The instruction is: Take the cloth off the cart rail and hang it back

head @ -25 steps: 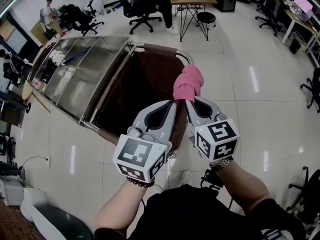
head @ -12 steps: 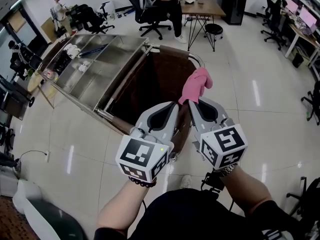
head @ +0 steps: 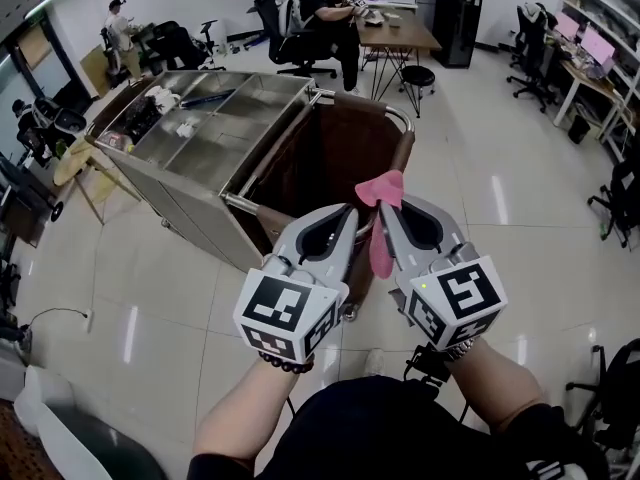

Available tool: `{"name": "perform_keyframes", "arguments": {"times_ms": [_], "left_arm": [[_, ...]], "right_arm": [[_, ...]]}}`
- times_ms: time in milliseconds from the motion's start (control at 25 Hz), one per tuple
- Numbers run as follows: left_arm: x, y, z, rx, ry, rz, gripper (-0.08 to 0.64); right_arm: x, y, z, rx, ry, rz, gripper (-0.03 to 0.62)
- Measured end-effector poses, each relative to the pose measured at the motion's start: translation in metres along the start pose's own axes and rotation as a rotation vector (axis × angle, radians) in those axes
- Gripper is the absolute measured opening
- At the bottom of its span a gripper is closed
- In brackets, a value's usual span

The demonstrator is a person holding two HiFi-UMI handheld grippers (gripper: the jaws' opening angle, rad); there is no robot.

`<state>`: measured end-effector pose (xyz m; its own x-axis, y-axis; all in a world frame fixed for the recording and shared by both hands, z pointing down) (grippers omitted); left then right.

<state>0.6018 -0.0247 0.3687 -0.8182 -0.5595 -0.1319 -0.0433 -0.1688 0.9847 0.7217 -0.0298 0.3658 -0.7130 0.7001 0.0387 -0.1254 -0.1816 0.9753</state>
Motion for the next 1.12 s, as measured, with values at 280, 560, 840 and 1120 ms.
{"name": "perform_keyframes", "arguments": {"times_ms": [280,560,840,1120], "left_arm": [[-0.008,-0.027,0.082,-0.038,0.015,-0.001,0.002],[-0.012,-0.031,0.161,-0.064,0.02,0.014,0.002],[-0.025,-0.037,0.194,-0.076,0.006,0.025,0.002],[-0.043,-0.038,0.199,-0.078,-0.025,0.021,0.002]], "right_arm": [[0.088,-0.041,0.031,-0.033,0.006,0.053,0.002],[0.17,-0.052,0.059,-0.049,-0.001,0.081,0.002],[0.197,-0.062,0.084,-0.041,-0.02,0.091,0.002],[0.194,-0.063,0.098,-0.03,-0.063,0.08,0.003]]}}
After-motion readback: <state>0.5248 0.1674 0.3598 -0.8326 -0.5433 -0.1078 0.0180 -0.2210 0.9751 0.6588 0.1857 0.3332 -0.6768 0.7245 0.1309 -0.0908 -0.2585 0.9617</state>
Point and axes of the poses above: the fingertips, and each gripper's own axes: z backward along the fingers, x to its left, y out of its underside, the point moved 7 cm from there along z, backward along the fingers, and after that the axes turned 6 degrees about -y, right-handed, at the moved point
